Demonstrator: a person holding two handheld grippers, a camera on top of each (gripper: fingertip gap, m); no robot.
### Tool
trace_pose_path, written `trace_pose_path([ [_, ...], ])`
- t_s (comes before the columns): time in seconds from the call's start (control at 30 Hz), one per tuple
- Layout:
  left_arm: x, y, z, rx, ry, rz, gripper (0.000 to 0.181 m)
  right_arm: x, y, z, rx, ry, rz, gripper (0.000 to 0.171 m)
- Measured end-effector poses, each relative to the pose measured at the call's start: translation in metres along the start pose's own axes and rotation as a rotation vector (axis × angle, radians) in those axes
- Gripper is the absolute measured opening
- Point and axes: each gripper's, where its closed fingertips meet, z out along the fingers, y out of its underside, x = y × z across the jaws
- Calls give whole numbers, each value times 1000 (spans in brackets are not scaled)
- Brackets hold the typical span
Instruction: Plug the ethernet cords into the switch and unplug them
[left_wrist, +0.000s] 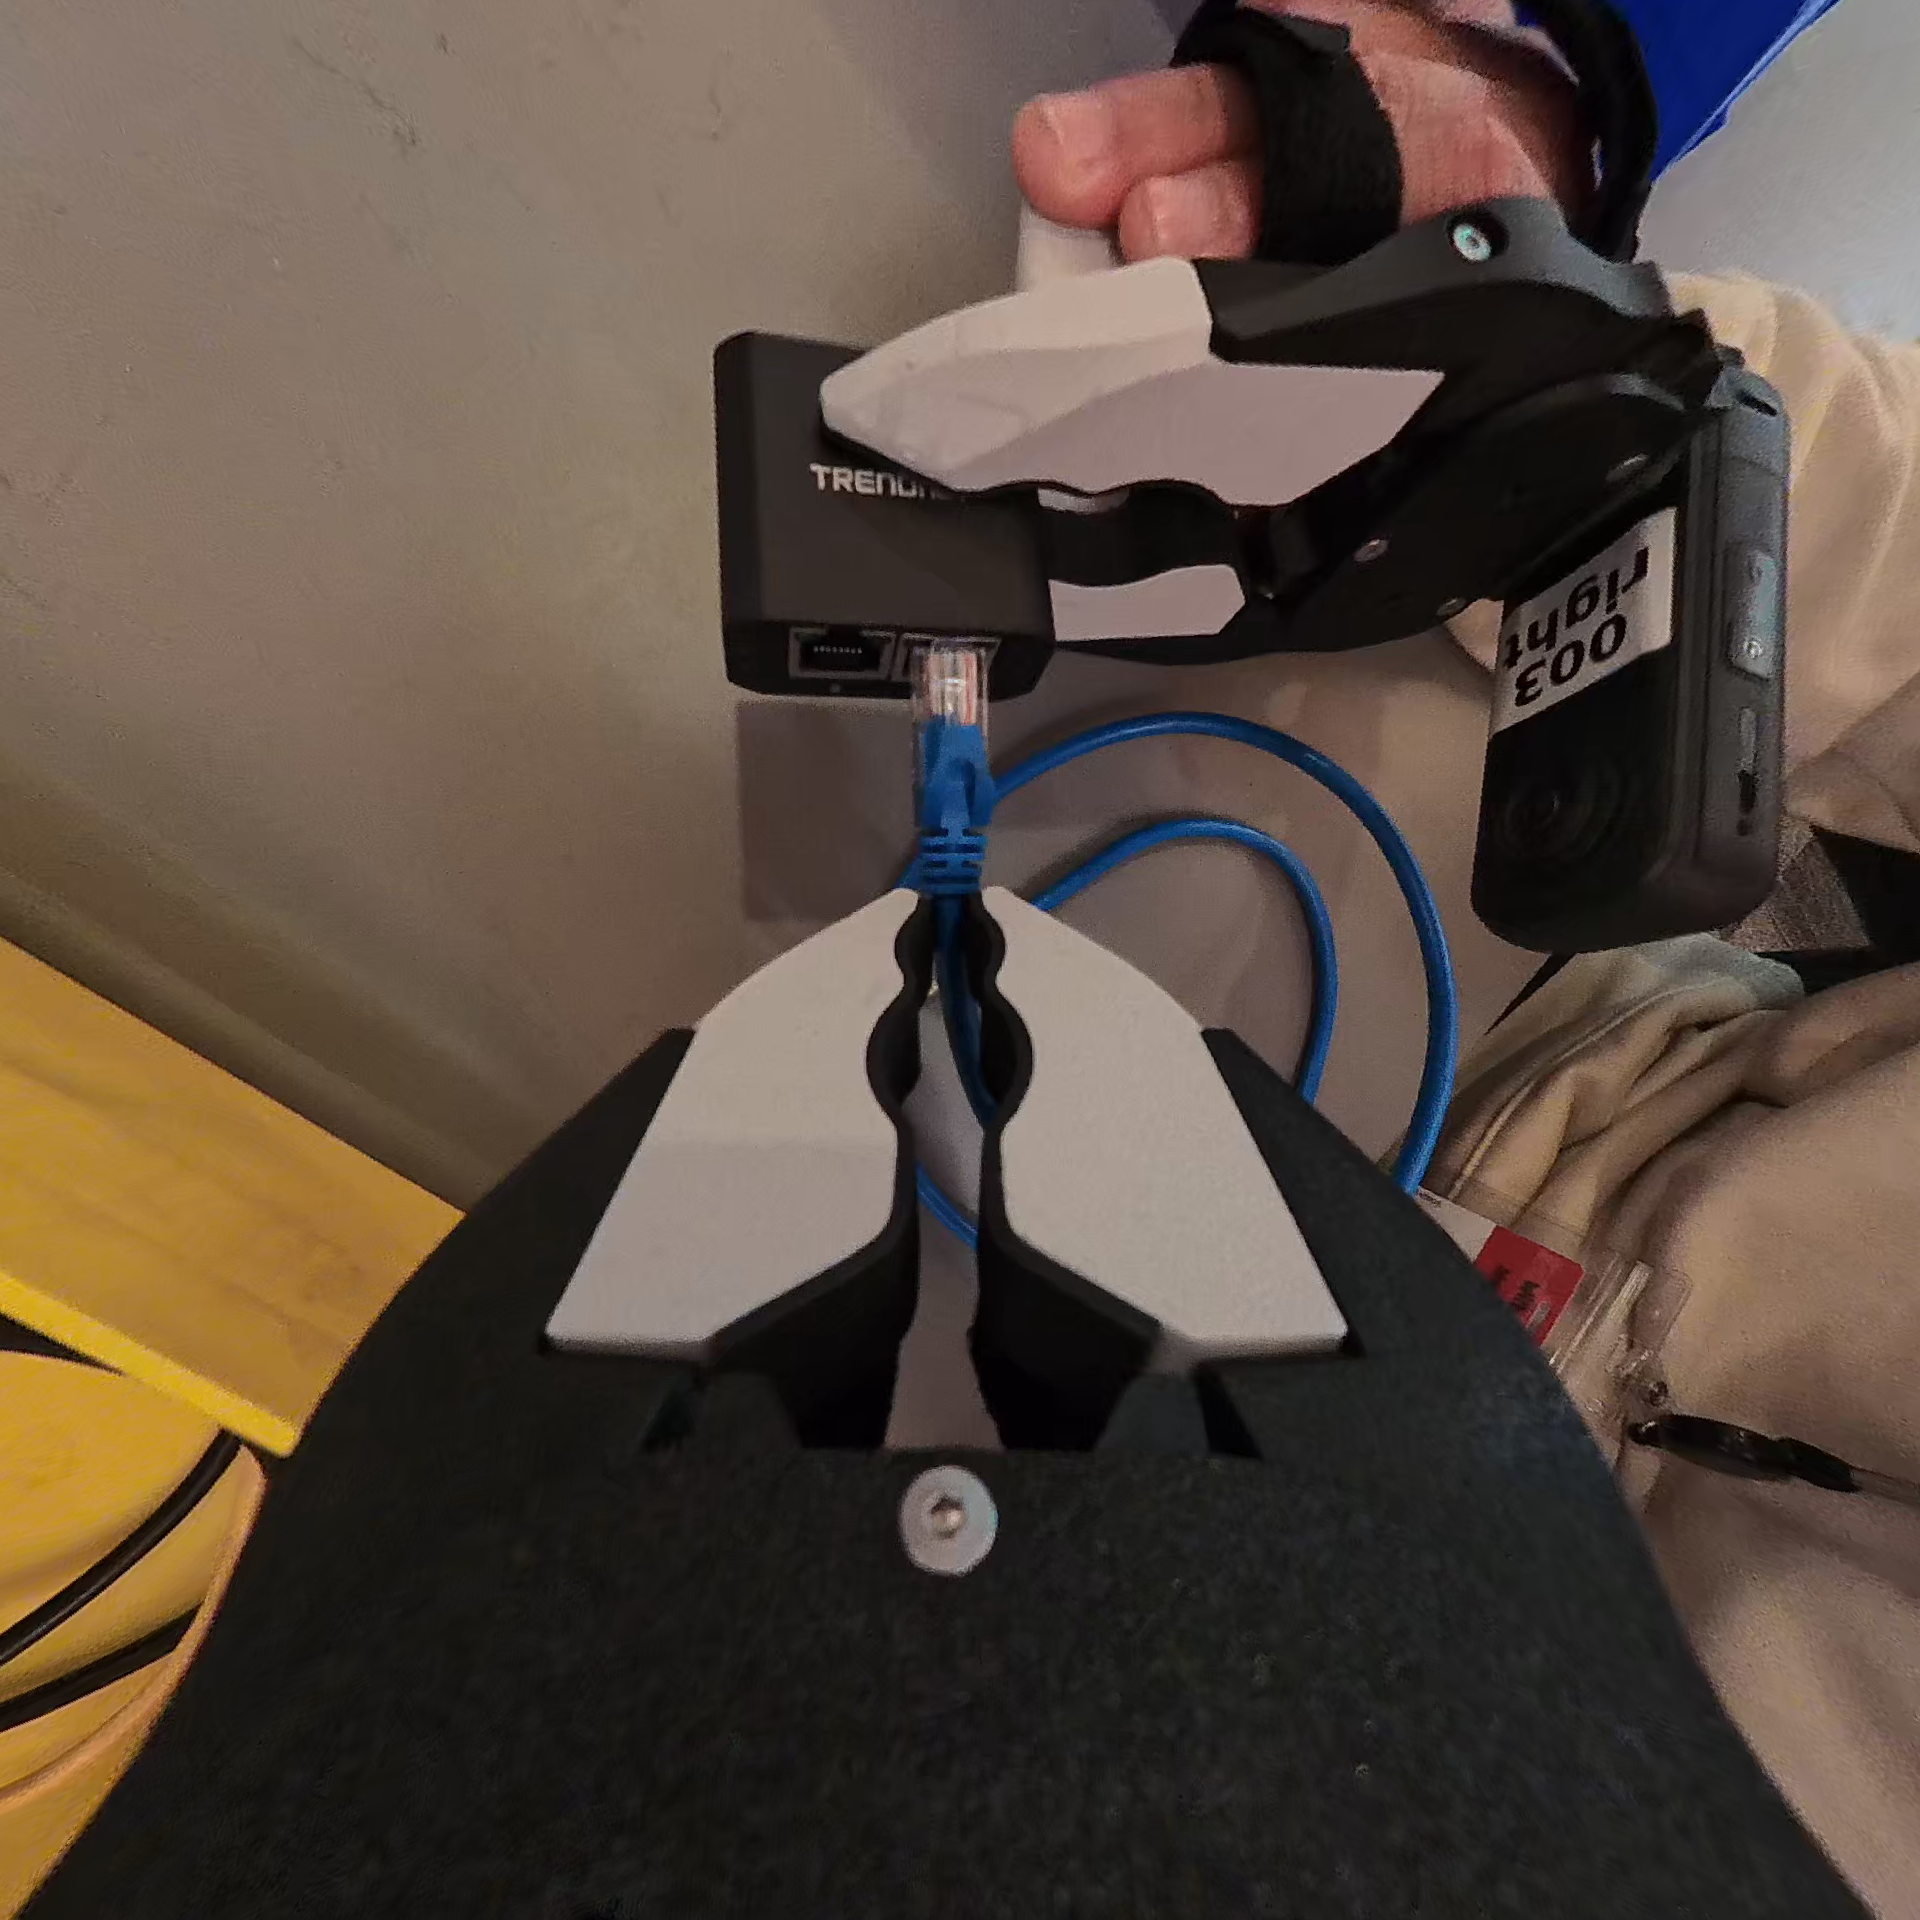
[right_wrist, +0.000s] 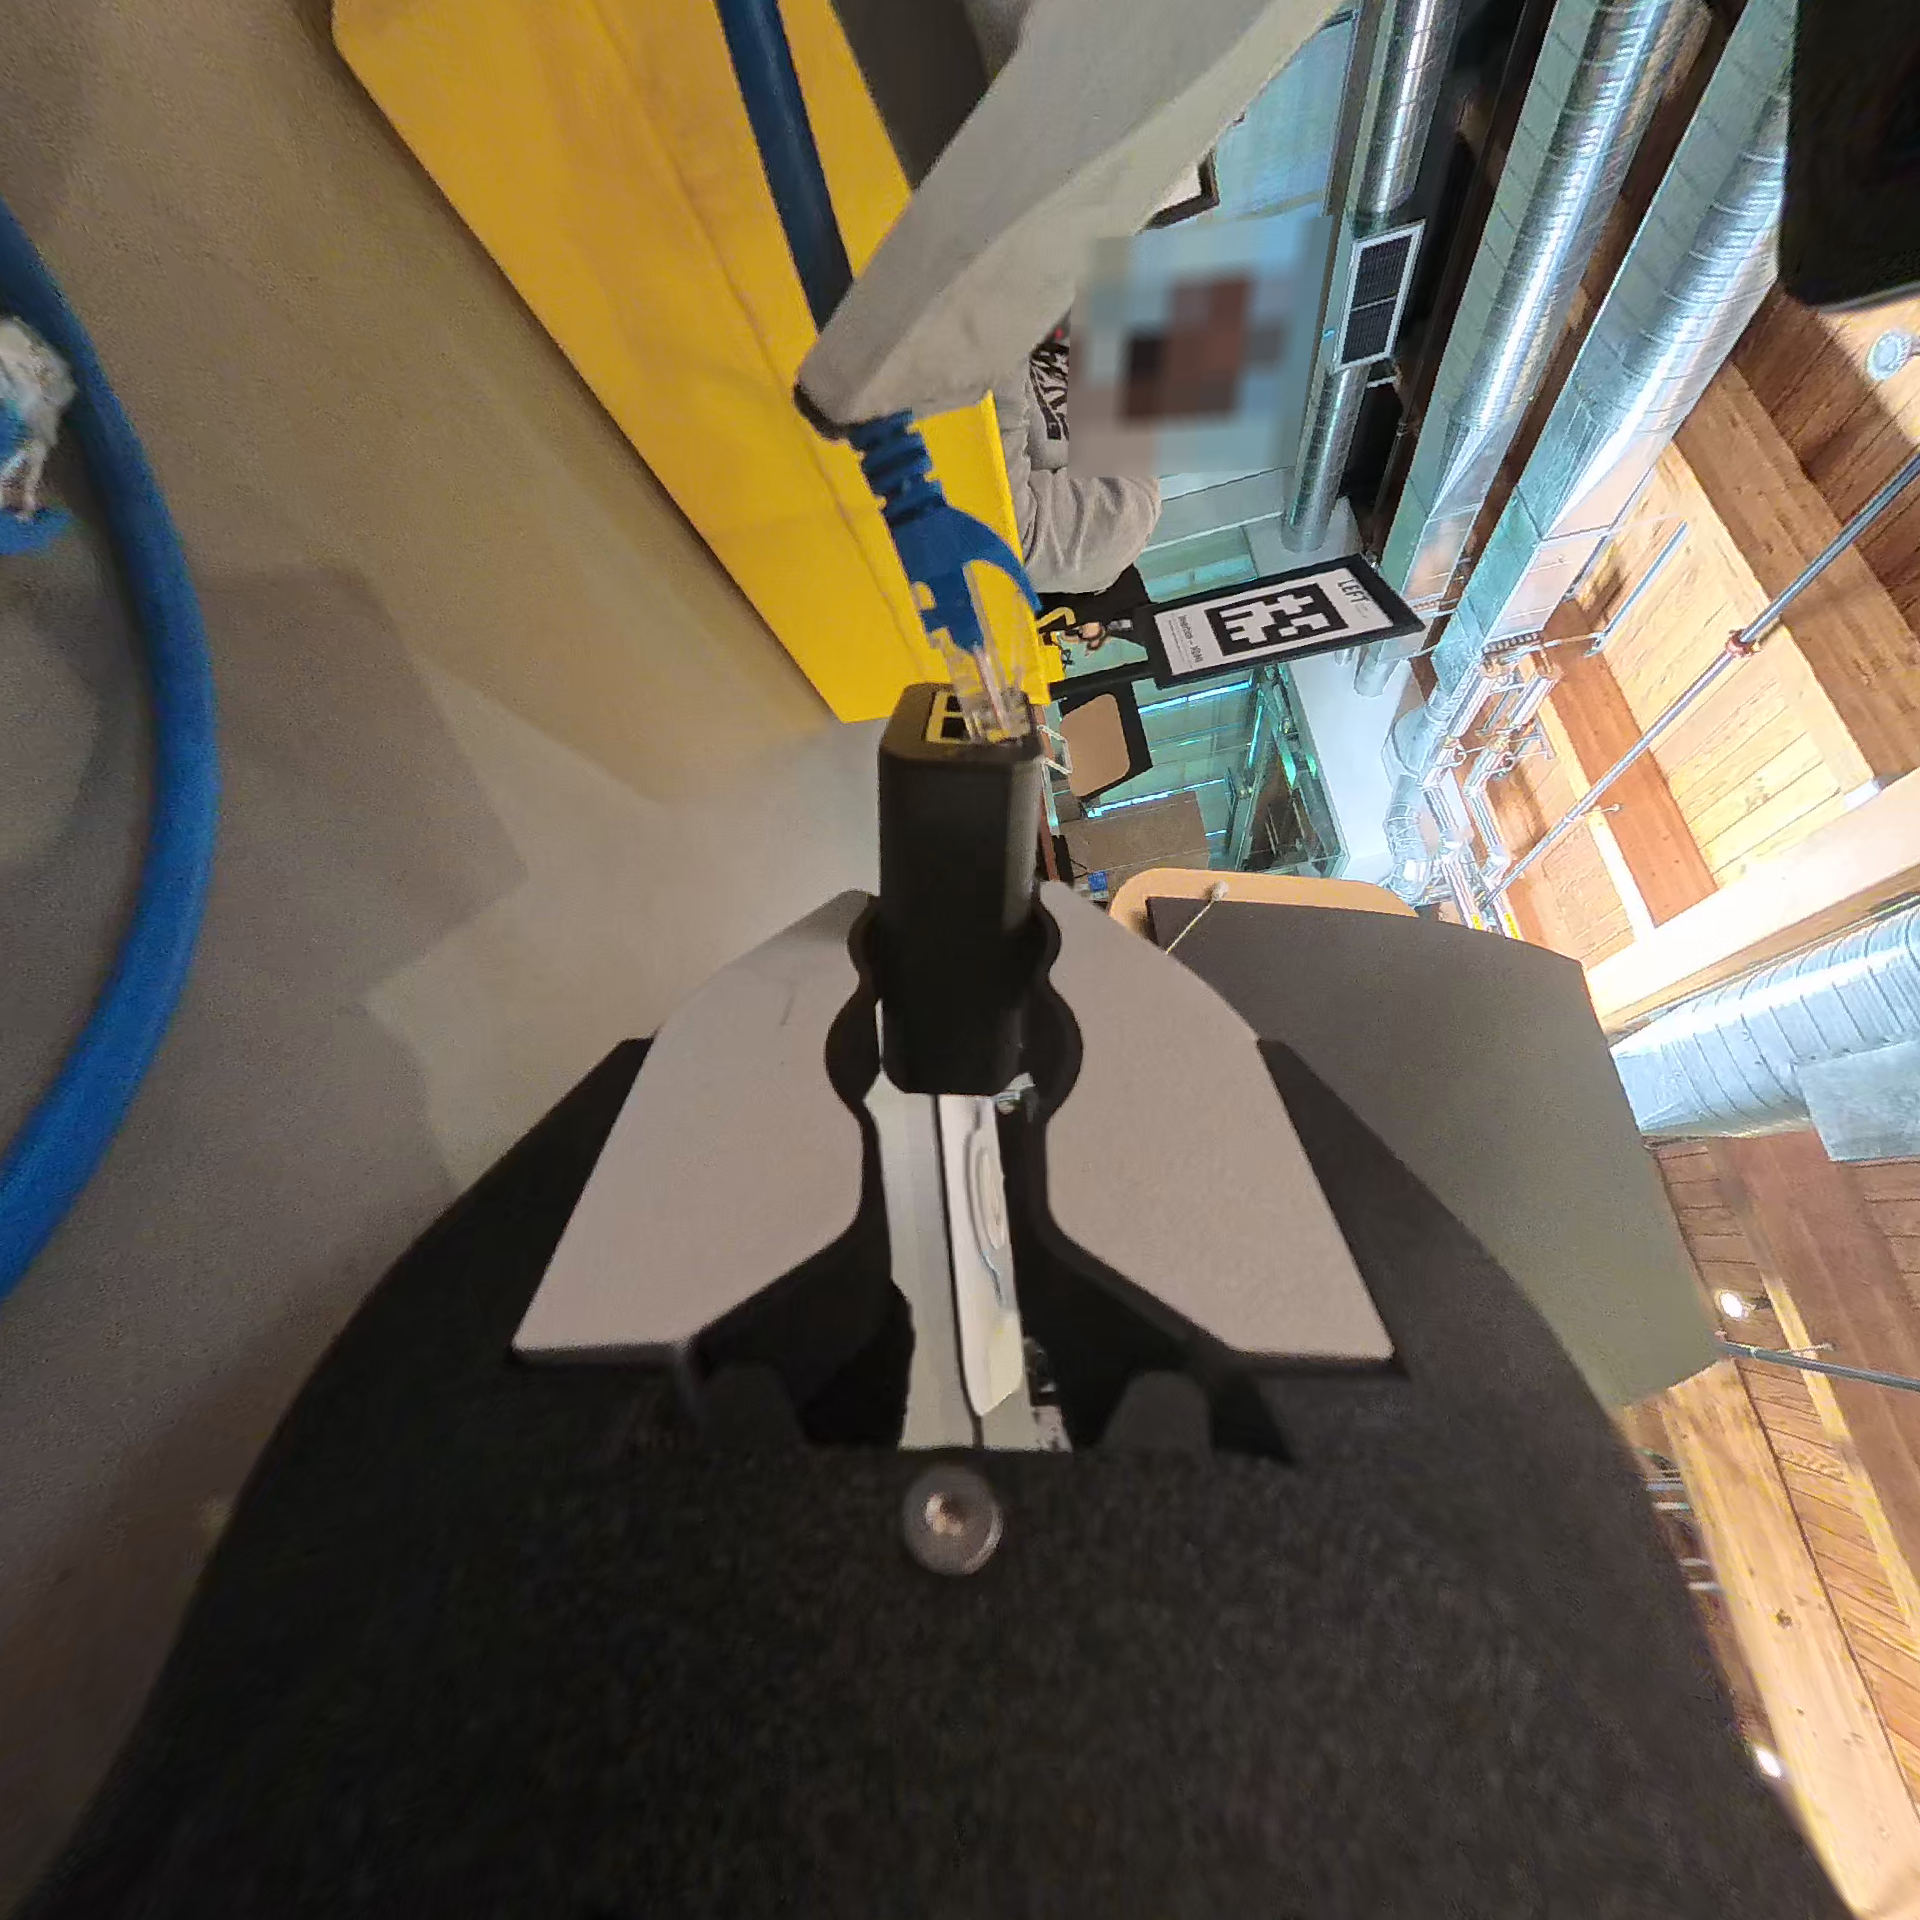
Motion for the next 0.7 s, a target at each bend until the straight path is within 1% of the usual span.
trace_pose_path([
  [0.33,-5,15,3,-94,-21,-26,5,-3,-5,2,-41,52,-228,24],
  [0.47,-6,22,3,-145,-46,10,5,-8,-10,1,-39,52,-320,24],
  [0.6,1,23,6,-155,-22,49,5,-6,-11,0,-23,46,-230,23],
  [0.7,-3,23,4,-148,-25,27,5,-10,-15,0,-14,40,-241,24],
])
